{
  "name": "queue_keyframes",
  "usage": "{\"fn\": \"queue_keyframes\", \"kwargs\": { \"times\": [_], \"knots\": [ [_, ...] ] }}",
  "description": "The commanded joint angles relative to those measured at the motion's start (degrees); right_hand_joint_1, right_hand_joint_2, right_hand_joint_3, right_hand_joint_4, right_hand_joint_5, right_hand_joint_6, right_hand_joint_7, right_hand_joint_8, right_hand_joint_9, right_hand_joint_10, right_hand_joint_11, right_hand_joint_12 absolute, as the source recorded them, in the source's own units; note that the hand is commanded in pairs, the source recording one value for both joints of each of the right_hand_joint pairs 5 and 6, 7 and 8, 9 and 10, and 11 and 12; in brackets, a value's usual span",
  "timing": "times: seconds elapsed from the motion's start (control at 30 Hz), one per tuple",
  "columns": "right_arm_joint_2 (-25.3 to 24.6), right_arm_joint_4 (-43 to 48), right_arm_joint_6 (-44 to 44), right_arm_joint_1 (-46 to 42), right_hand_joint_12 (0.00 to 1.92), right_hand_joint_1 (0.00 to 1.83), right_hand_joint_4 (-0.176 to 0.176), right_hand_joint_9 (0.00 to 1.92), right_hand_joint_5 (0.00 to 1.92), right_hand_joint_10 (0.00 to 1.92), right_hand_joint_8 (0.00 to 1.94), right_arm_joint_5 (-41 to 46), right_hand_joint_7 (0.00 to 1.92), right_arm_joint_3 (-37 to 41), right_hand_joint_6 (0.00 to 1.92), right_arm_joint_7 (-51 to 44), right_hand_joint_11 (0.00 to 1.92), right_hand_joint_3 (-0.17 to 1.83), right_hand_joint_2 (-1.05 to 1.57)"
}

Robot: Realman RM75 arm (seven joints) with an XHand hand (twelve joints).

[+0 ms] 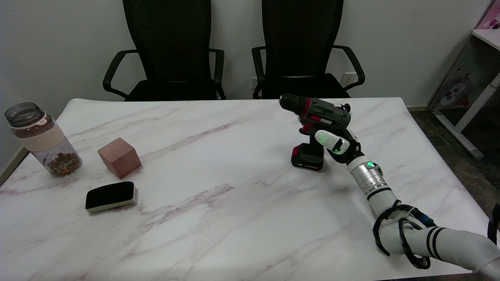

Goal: Pick up the power screwdriver.

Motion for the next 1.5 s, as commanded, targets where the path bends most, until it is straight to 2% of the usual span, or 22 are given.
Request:
{"fn": "queue_keyframes", "kwargs": {
  "times": [0.03, 0.3, 0.4, 0.6, 0.8, 0.87, 0.97, 1.0, 1.07, 1.2, 1.33, 1.4, 1.5],
  "knots": [
    [0.1, -0.1, -0.9, 0.4, 0.56, 0.96, 0.176, 0.46, 0.62, 0.46, 0.62, -1.7, 0.62, -0.3, 0.62, -0.3, 0.56, 0.77, -0.17],
    [0.0, -0.2, -1.1, 1.2, 0.55, 0.95, 0.175, 0.45, 0.61, 0.45, 0.61, -4.7, 0.61, -0.3, 0.61, -0.3, 0.55, 0.75, -0.19],
    [0.0, -0.4, -1.1, 1.7, 0.56, 0.97, 0.154, 0.45, 0.6, 0.45, 0.6, -4.9, 0.6, -0.5, 0.6, -0.3, 0.56, 0.74, -0.19],
    [0.0, -0.4, -2.1, 2.1, 0.55, 0.98, 0.147, 0.44, 0.59, 0.44, 0.59, -5.5, 0.59, -0.5, 0.59, -0.3, 0.55, 0.72, -0.18],
    [0.0, -0.3, -2.4, 1.7, 0.58, 1.04, 0.157, 0.49, 0.65, 0.49, 0.65, -5.0, 0.65, -0.2, 0.65, -0.3, 0.58, 0.51, 0.07],
    [0.0, -0.2, -2.4, 1.5, 0.64, 1.05, 0.158, 0.59, 0.69, 0.59, 0.69, -5.0, 0.69, 0.0, 0.69, -0.3, 0.64, 0.54, 0.14],
    [0.0, 0.0, -2.4, 1.2, 0.84, 1.06, 0.174, 0.87, 0.75, 0.87, 0.75, -4.9, 0.75, 0.0, 0.75, -0.3, 0.84, 0.62, 0.25],
    [0.0, 0.0, -2.4, 1.2, 0.86, 1.06, 0.175, 0.9, 0.76, 0.9, 0.76, -4.9, 0.76, 0.0, 0.76, -0.3, 0.86, 0.61, 0.26],
    [0.0, 0.2, -2.5, 1.1, 0.94, 1.09, 0.167, 1.04, 0.8, 1.04, 0.8, -4.9, 0.8, 0.0, 0.8, -0.3, 0.94, 0.62, 0.32],
    [0.0, 0.2, -3.1, 1.0, 1.03, 1.11, 0.149, 1.18, 0.87, 1.18, 0.87, -4.8, 0.87, 0.1, 0.87, -0.3, 1.03, 0.7, 0.39],
    [0.0, 0.2, -3.7, 1.0, 1.16, 1.11, 0.105, 1.36, 0.93, 1.36, 0.93, -3.8, 0.93, 0.2, 0.93, -0.3, 1.16, 0.8, 0.47],
    [0.0, 0.2, -3.8, 1.0, 1.32, 1.11, 0.045, 1.56, 0.97, 1.56, 0.97, -3.3, 0.97, 0.2, 0.97, -0.3, 1.32, 0.83, 0.59],
    [0.0, 0.2, -3.8, 1.2, 1.53, 1.09, 0.025, 1.77, 1.01, 1.77, 1.01, -3.3, 1.01, 0.2, 1.01, -0.3, 1.53, 0.8, 0.75]
  ]
}}
